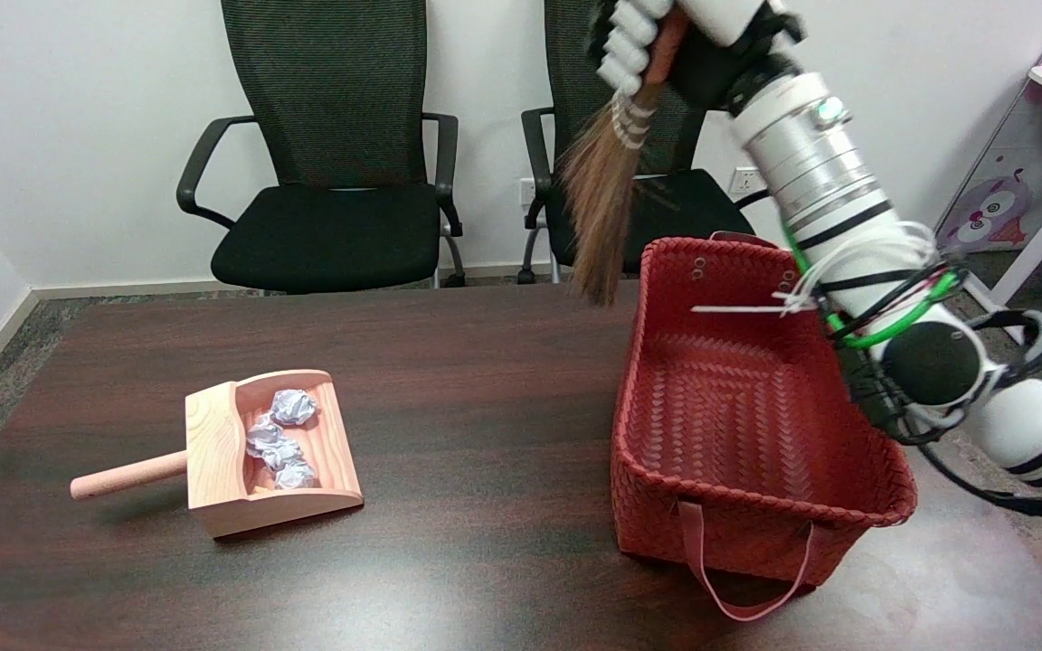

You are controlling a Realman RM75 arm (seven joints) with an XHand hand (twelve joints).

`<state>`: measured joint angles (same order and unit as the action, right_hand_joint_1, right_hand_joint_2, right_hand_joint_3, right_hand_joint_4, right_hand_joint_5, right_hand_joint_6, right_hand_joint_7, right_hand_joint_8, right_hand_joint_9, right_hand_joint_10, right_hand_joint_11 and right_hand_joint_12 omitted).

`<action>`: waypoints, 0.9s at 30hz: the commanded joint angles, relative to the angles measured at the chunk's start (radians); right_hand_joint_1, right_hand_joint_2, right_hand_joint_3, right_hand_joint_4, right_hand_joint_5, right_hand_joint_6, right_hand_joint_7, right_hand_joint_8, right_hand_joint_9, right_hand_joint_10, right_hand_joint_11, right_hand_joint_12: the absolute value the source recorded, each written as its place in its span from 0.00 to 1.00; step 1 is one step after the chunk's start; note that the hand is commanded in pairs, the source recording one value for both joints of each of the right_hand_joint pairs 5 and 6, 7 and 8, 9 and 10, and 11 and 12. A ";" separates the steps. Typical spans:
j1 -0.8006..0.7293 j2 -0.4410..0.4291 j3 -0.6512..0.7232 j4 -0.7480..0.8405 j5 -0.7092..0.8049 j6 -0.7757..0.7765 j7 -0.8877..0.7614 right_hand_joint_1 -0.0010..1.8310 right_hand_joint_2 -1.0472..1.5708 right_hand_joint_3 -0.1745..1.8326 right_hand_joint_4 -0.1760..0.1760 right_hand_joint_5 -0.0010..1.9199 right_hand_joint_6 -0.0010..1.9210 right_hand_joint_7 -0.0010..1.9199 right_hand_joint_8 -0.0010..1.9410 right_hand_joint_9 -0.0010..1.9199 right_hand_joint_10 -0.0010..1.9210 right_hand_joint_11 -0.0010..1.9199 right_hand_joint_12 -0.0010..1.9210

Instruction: Place the broom in the basket.

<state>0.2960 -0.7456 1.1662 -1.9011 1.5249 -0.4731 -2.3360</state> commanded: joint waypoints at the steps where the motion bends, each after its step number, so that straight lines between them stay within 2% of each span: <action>1: -0.227 0.153 0.148 -0.087 0.139 -0.351 -0.119 0.44 1.00 0.95 0.53 1.00 1.00 1.00 0.99 1.00 1.00 1.00 1.00; 7: -0.319 0.141 0.145 -0.088 0.089 -0.441 -0.162 0.45 1.00 0.97 0.52 1.00 1.00 1.00 0.99 1.00 1.00 1.00 1.00; 13: -0.334 0.138 0.009 -0.075 0.059 -0.629 -0.221 0.45 1.00 0.99 0.52 1.00 1.00 1.00 0.99 1.00 1.00 1.00 1.00; 19: -0.308 0.129 -0.129 -0.025 -0.052 -0.592 -0.221 0.45 1.00 1.00 0.51 1.00 1.00 1.00 0.99 1.00 1.00 1.00 1.00; 23: -0.265 0.105 -0.230 0.007 -0.071 -0.584 -0.221 0.45 0.99 1.00 0.51 1.00 1.00 1.00 0.99 1.00 1.00 1.00 1.00; 27: -0.255 0.082 -0.260 0.019 -0.101 -0.584 -0.217 0.45 0.98 1.00 0.51 1.00 1.00 1.00 0.99 1.00 1.00 1.00 1.00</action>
<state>0.0324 -0.6245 1.1396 -1.9507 1.5493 -0.9548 -2.5052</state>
